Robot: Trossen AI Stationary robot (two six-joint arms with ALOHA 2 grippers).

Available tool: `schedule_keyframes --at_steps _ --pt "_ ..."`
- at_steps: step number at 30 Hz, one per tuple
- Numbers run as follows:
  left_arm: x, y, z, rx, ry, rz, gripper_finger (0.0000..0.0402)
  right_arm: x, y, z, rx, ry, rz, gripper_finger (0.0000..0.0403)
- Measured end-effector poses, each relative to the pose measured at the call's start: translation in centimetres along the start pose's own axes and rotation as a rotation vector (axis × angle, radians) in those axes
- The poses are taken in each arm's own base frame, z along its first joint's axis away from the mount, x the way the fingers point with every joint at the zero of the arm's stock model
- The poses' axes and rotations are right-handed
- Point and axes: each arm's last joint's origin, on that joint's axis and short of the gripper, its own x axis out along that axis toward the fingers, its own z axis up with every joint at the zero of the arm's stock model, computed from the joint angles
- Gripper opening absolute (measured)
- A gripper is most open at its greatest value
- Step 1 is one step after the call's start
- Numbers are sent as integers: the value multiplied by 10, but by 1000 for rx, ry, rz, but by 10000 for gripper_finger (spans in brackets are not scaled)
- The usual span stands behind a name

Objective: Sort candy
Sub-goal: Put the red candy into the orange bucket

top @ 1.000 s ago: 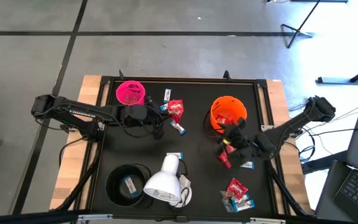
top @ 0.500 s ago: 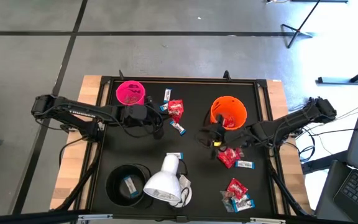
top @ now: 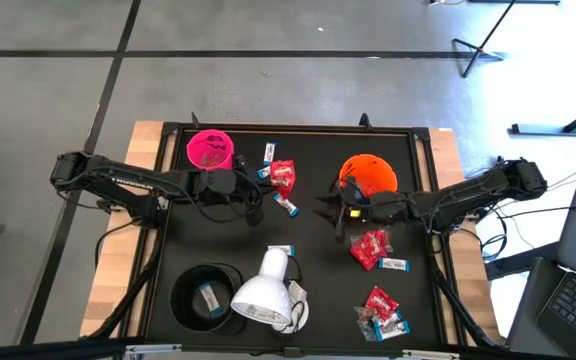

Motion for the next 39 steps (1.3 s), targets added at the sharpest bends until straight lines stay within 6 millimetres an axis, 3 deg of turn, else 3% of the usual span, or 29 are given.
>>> schedule_keyframes --at_steps 11,39 --pt "0 0 1 -4 -9 1 0 5 -19 3 94 -38 -148 170" --pt "0 -1 1 -13 -10 -5 0 7 -18 0 91 -26 -149 170"
